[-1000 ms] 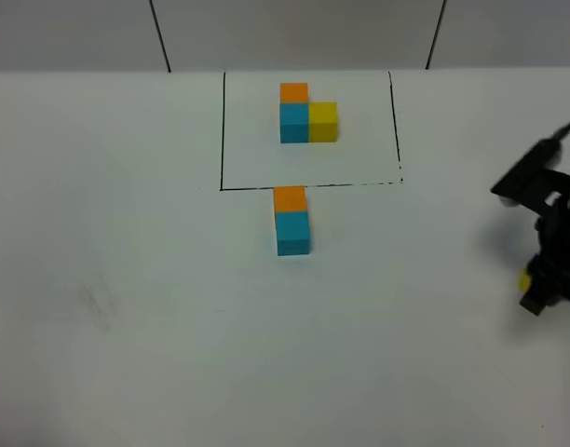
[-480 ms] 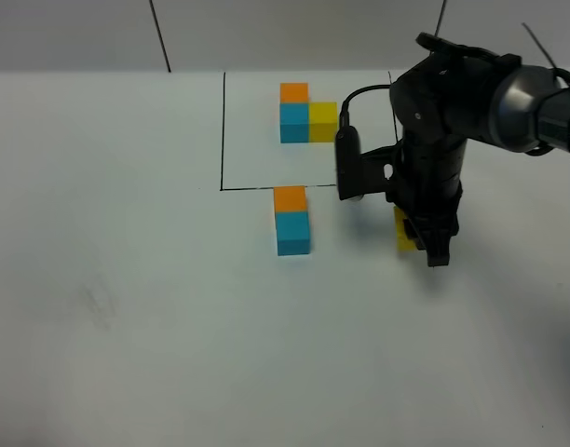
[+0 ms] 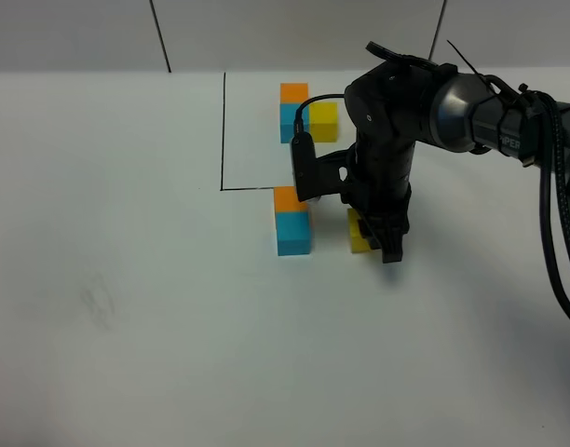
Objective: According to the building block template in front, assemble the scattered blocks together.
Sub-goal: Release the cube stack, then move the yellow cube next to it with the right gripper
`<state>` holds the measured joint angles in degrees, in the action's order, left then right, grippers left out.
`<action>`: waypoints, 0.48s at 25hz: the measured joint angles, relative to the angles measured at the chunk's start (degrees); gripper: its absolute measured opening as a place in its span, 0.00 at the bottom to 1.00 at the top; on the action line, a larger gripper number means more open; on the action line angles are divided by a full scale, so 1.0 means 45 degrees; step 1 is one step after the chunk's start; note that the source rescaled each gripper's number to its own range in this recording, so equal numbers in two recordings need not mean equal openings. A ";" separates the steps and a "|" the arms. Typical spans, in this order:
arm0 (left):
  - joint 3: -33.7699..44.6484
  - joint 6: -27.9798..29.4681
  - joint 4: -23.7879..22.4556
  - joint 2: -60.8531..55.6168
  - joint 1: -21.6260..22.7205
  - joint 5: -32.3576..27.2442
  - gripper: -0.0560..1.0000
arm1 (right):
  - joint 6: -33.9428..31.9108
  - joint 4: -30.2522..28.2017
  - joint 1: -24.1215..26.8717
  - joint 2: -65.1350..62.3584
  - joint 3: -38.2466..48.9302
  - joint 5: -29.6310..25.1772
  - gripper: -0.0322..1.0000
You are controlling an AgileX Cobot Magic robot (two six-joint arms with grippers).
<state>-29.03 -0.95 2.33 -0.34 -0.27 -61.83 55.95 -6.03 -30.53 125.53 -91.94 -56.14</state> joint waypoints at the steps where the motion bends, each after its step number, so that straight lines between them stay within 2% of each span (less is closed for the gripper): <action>1: 0.0000 0.0000 0.0000 0.0000 0.0000 0.0000 0.49 | 0.0000 0.0125 0.0000 0.0018 0.0000 0.0201 0.04; 6: 0.0000 0.0000 0.0000 0.0000 0.0000 0.0000 0.49 | -0.0044 0.0508 0.0000 0.0032 0.0000 0.1326 0.04; 12: 0.0000 0.0000 0.0000 0.0000 0.0000 0.0000 0.49 | -0.0370 0.0538 0.0000 0.0368 0.0000 0.1216 0.04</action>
<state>-29.03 -0.95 2.33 -0.34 -0.27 -61.83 54.28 -3.61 -30.53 127.18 -91.94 -50.66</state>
